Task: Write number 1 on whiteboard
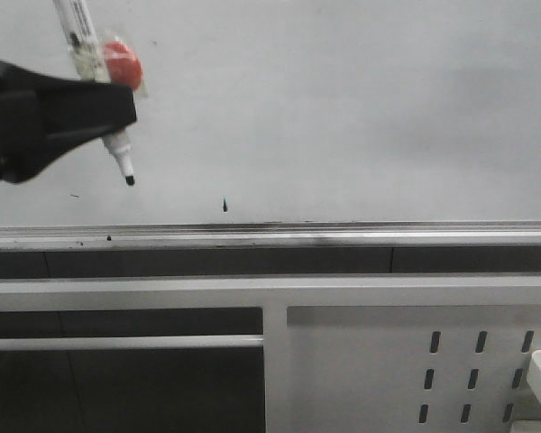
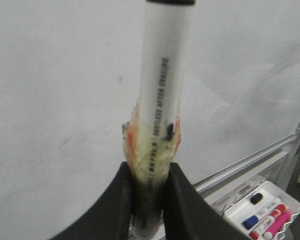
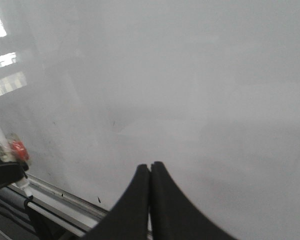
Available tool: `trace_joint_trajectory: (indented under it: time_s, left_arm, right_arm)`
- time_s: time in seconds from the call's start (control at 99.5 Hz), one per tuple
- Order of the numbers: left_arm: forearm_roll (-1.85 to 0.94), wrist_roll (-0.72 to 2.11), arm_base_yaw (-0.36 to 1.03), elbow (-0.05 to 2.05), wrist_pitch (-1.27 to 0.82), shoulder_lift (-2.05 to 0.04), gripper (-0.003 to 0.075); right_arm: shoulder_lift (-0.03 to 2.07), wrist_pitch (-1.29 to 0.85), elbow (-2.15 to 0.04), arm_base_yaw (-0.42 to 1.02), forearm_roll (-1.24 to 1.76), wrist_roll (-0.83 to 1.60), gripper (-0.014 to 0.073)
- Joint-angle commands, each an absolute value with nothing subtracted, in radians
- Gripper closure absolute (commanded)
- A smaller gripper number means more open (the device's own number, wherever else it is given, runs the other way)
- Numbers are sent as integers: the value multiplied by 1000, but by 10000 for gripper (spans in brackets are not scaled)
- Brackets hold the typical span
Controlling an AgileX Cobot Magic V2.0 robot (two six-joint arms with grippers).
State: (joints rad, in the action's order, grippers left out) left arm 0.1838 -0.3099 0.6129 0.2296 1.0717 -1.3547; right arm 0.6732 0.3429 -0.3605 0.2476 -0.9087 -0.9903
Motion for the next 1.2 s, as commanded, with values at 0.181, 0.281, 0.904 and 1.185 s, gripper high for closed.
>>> trace_joint_trajectory:
  time_s: [0.181, 0.281, 0.904, 1.185]
  left_arm:
    - [302, -357, 630, 429, 556, -954, 740]
    - [308, -357, 645, 536, 232, -834, 740]
    - [332, -355, 647, 591, 47, -715, 740]
    - [332, -355, 647, 591, 47, -715, 740]
  right_arm:
    - [678, 397, -391, 246, -905, -990, 643]
    - [678, 397, -391, 246, -905, -990, 643]
    - [678, 414, -391, 246, -905, -990, 643]
    - [678, 414, -391, 246, -905, -990, 643]
